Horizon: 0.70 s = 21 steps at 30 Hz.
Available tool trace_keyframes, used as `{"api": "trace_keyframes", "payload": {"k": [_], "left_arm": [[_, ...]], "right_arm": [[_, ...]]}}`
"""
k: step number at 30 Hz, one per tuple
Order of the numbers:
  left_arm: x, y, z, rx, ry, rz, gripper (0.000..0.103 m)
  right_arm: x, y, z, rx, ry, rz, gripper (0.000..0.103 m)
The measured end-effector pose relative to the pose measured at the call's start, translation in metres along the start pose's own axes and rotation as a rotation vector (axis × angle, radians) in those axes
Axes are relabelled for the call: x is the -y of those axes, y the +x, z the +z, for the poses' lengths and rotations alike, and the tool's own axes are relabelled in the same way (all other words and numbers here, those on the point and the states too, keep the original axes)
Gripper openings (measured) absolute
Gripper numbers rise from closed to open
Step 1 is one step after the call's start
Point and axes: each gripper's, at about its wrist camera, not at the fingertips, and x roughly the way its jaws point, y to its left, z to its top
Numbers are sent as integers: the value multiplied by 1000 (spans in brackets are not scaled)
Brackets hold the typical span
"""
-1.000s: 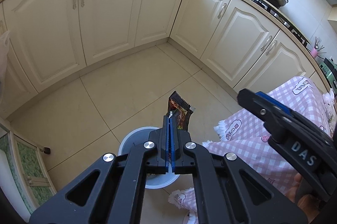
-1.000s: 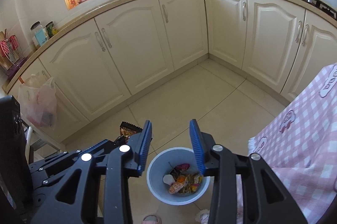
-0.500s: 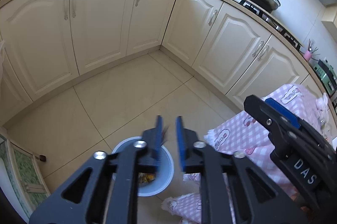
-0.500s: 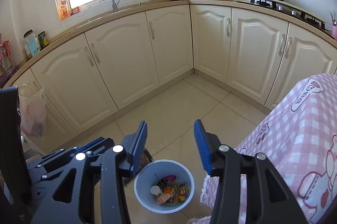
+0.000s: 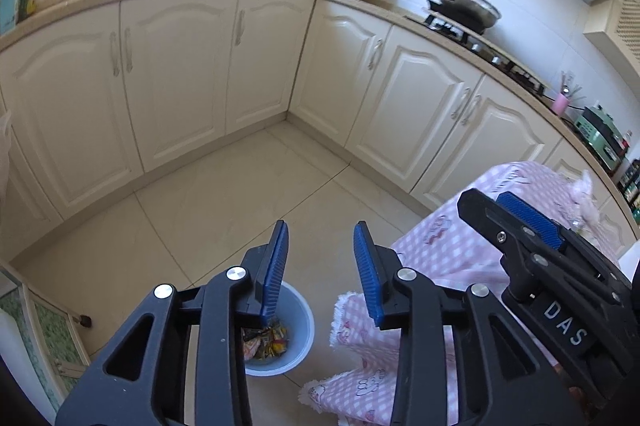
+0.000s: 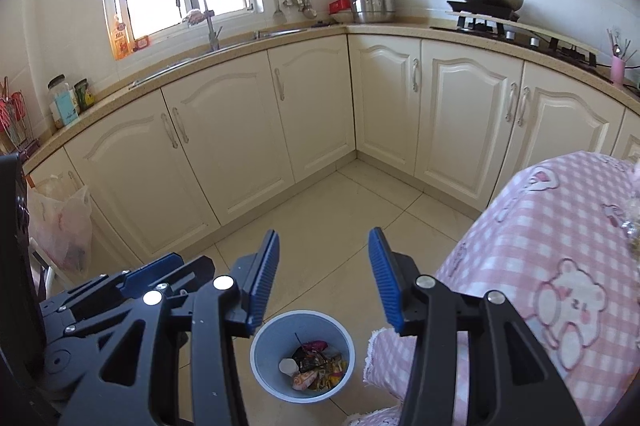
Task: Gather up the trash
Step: 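Return to the table and grasp the dried orange peel with the left gripper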
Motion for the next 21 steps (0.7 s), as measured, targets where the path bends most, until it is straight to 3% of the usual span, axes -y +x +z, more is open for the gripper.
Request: {"api": "trace_keyframes", "payload": {"k": [6, 10, 21], "left_arm": [[57, -24, -4, 27, 86, -82, 39], [107, -32, -17, 21, 161, -153, 44], [251, -37, -74, -79, 390, -342, 58]], "right_arm": [[47, -54, -6, 51, 52, -75, 49], [102, -101, -19, 85, 121, -166, 50], [238, -193, -79, 116, 337, -354, 52]]}}
